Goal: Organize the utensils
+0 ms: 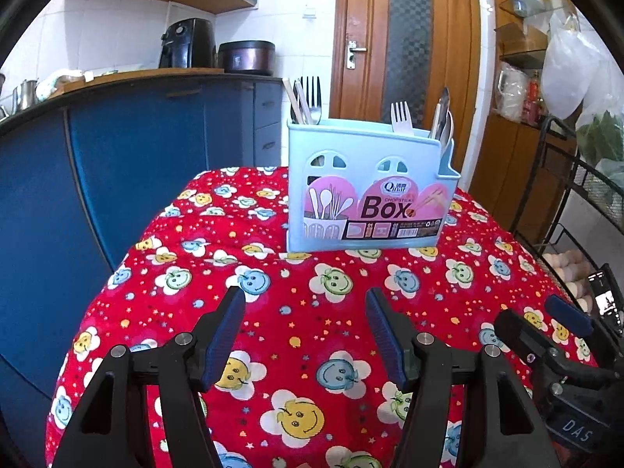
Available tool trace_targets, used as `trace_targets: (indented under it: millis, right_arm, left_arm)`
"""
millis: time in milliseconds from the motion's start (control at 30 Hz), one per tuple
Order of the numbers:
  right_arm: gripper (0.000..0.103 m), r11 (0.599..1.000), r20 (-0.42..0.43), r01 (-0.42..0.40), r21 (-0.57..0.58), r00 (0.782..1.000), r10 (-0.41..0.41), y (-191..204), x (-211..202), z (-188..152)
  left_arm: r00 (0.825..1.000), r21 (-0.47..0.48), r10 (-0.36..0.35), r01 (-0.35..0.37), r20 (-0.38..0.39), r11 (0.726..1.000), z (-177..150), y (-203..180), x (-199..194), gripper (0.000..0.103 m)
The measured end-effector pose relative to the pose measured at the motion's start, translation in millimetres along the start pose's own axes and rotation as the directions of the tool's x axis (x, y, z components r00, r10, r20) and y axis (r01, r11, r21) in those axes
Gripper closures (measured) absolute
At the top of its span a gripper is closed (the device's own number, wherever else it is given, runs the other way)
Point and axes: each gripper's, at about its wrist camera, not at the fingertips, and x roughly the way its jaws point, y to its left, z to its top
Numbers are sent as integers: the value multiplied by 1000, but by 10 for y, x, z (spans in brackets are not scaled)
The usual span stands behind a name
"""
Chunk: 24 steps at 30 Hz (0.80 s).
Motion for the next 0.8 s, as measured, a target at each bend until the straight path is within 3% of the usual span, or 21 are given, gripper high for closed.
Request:
trace_targets:
  millis: [800]
  right_arm:
    - [15, 1000, 3, 2, -2, 1000, -2, 0, 6, -19]
  left_arm:
    - [1000, 9, -5, 5, 8, 1000, -6, -41, 1, 38]
